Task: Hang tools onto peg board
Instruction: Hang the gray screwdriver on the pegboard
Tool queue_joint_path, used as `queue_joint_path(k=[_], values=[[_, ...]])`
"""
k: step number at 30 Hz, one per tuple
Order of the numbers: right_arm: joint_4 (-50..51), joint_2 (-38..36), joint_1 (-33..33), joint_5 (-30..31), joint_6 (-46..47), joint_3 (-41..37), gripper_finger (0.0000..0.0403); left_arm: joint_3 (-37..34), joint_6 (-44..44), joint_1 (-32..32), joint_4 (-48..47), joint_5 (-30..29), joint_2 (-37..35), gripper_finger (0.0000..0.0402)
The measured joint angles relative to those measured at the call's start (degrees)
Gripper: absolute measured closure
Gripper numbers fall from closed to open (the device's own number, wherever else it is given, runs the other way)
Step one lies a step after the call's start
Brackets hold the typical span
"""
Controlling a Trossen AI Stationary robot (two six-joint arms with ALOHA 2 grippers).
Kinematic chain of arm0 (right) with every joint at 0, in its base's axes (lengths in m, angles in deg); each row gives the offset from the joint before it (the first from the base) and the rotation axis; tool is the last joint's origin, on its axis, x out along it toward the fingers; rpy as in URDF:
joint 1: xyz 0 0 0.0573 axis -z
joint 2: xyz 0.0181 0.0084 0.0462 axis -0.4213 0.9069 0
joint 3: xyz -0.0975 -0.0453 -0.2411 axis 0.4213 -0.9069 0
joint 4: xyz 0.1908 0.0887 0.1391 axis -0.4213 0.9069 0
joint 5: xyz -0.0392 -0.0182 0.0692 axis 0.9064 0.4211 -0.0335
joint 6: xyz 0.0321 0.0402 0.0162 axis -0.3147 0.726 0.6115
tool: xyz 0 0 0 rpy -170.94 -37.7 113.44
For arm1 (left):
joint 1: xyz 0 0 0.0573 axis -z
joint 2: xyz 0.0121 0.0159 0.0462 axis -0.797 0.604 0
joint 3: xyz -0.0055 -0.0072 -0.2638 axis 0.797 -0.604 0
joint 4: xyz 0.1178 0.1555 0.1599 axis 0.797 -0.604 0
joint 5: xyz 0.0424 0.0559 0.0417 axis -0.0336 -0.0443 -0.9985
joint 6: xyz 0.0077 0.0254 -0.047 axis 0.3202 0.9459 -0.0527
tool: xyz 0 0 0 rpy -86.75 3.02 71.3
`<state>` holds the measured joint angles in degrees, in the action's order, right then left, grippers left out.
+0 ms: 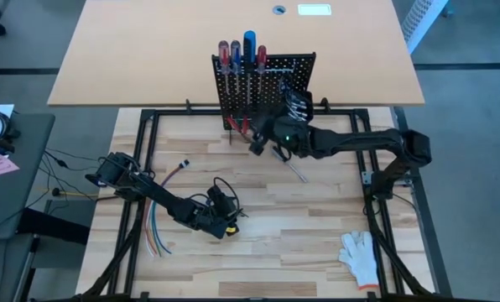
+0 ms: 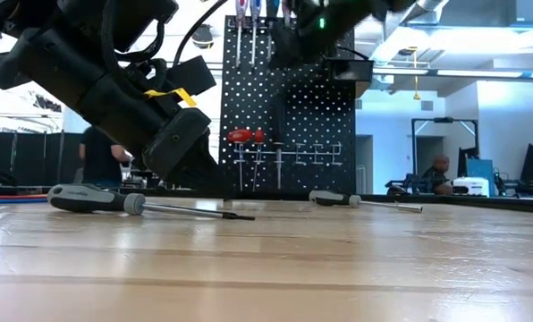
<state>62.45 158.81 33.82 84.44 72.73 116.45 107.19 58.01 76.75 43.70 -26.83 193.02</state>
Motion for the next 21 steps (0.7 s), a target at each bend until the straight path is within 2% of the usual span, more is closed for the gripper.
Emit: queue_joint_path(k=[5,11,16,19,21], values=[[10.6,-0.7,-7.2,-0.7,-2.9,3.4,0.0184,0.0,0.1,0.0,0.0,0.0,0.0,0.0194],[21.9,-0.7,-15.7,-0.8,-2.1,3.8,0.0186,0.0,0.1,0.0,0.0,0.1,0.0,0.0194],[33.1,0.2,-19.2,-2.5,8.9,3.4,0.0185,0.0,0.1,0.0,0.1,0.2,0.0,0.0194],[40.2,0.3,-18.4,-4.9,17.5,1.8,0.0176,0.0,0.0,0.0,0.3,0.2,0.0,0.0194],[40.9,0.2,-16.8,-7.2,21.9,-0.9,0.0164,0.0,0.0,0.0,0.6,0.3,0.0,0.0194]])
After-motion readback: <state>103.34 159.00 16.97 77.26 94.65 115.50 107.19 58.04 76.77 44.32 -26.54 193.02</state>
